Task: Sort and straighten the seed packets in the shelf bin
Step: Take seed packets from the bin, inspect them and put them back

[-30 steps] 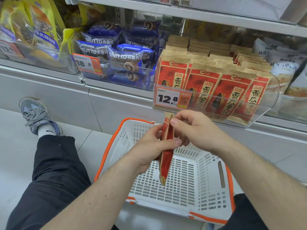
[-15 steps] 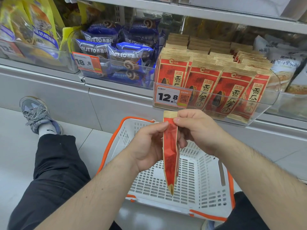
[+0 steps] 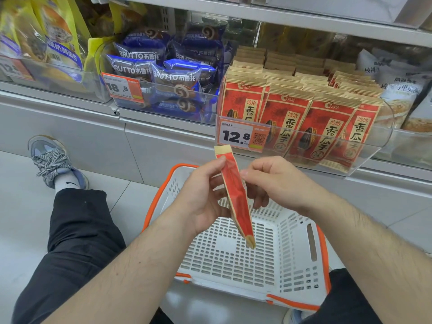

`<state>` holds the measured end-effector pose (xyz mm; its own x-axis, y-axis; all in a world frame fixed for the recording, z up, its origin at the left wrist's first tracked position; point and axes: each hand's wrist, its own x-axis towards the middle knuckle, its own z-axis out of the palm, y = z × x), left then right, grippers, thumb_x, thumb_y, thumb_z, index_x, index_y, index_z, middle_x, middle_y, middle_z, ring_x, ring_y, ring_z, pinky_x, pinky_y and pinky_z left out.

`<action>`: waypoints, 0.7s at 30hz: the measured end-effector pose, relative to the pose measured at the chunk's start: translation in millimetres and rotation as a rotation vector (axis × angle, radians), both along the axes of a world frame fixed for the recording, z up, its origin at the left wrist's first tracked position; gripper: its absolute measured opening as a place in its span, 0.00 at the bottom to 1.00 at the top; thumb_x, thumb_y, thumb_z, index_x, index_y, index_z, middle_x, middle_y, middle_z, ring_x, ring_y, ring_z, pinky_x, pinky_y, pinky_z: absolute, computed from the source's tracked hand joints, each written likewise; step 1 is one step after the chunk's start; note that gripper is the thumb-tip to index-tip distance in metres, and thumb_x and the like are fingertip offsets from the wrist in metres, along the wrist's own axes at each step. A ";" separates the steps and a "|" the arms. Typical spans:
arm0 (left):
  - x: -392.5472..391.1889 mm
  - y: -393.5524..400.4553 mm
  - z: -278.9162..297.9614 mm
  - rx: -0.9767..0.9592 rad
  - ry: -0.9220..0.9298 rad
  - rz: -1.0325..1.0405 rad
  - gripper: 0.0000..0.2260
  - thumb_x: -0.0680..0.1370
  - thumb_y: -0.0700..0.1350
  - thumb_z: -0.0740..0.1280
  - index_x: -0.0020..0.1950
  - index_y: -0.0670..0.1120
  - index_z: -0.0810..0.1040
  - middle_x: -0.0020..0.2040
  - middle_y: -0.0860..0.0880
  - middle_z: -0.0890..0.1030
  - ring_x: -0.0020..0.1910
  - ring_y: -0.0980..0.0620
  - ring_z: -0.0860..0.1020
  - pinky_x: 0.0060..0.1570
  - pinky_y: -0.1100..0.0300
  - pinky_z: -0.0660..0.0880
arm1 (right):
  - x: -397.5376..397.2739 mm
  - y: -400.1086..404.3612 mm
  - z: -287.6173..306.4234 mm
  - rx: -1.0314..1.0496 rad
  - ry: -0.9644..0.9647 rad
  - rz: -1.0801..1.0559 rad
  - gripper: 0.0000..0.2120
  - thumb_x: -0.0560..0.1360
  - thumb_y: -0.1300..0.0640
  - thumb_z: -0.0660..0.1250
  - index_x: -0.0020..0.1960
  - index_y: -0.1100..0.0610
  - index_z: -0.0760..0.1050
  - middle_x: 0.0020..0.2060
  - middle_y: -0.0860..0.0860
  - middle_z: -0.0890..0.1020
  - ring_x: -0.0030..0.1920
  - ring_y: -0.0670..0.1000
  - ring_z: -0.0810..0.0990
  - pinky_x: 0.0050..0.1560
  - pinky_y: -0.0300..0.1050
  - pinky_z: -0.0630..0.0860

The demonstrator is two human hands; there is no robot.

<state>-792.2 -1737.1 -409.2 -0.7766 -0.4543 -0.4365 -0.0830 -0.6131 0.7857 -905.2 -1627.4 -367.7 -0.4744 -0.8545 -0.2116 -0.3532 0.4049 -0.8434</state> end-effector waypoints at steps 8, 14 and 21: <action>-1.1 -4.9 2.3 0.092 -0.034 0.146 0.14 0.80 0.55 0.64 0.50 0.45 0.80 0.48 0.45 0.81 0.46 0.46 0.78 0.42 0.42 0.77 | -1.6 10.1 11.2 0.303 0.021 0.373 0.12 0.80 0.61 0.65 0.41 0.62 0.81 0.36 0.54 0.85 0.36 0.47 0.82 0.43 0.44 0.80; -0.3 -3.9 -0.8 0.148 -0.039 0.150 0.15 0.79 0.56 0.65 0.49 0.45 0.80 0.48 0.45 0.82 0.45 0.46 0.79 0.44 0.40 0.78 | -6.3 12.6 6.2 0.273 -0.039 0.429 0.12 0.82 0.64 0.61 0.44 0.65 0.80 0.36 0.52 0.84 0.36 0.47 0.81 0.44 0.46 0.80; -0.2 -3.2 -0.8 0.145 -0.048 0.145 0.16 0.79 0.56 0.65 0.53 0.44 0.80 0.46 0.45 0.81 0.44 0.46 0.78 0.42 0.41 0.78 | -8.6 12.8 4.4 0.257 -0.088 0.443 0.12 0.82 0.64 0.61 0.44 0.64 0.80 0.37 0.53 0.84 0.37 0.48 0.81 0.44 0.45 0.79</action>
<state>-792.4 -1740.3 -410.0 -0.6846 -0.4891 -0.5404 -0.0211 -0.7278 0.6855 -913.8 -1614.5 -363.3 -0.0503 -0.8847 -0.4634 -0.4701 0.4303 -0.7706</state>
